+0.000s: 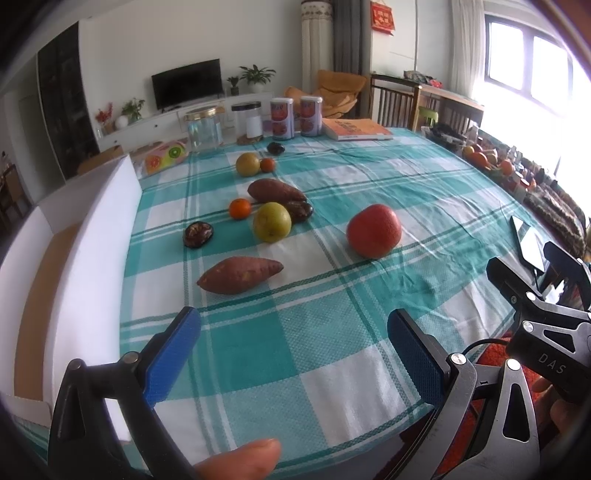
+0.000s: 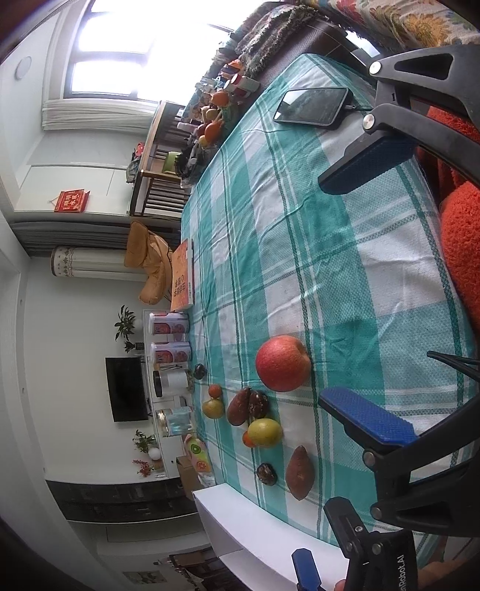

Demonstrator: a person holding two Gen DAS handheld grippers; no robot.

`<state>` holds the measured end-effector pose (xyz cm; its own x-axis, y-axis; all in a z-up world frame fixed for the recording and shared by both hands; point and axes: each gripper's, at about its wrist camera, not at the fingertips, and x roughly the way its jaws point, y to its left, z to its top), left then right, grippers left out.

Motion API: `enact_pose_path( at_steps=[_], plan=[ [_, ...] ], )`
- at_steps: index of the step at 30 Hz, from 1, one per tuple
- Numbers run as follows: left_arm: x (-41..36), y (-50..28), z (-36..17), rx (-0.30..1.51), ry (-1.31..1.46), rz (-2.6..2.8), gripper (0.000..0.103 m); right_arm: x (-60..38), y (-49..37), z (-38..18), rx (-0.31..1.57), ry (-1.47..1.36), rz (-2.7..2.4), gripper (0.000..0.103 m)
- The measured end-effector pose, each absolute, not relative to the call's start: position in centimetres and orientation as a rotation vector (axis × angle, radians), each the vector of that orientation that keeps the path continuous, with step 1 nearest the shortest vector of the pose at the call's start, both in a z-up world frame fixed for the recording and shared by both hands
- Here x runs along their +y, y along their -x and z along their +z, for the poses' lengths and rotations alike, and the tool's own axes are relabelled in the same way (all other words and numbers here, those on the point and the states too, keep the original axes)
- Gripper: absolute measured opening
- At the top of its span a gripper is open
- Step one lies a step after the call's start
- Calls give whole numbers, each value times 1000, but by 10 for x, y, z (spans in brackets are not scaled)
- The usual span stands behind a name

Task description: Organize fruits

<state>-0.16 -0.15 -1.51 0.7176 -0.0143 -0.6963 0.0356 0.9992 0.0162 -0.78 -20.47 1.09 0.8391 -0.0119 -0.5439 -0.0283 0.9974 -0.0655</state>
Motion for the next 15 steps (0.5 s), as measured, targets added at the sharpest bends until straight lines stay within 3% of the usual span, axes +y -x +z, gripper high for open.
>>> enact_pose_path(
  at_steps=[15],
  plan=[
    [-5,3,-18,781,-32,-30,102,-205,8,8,579,54,50,103]
  ],
)
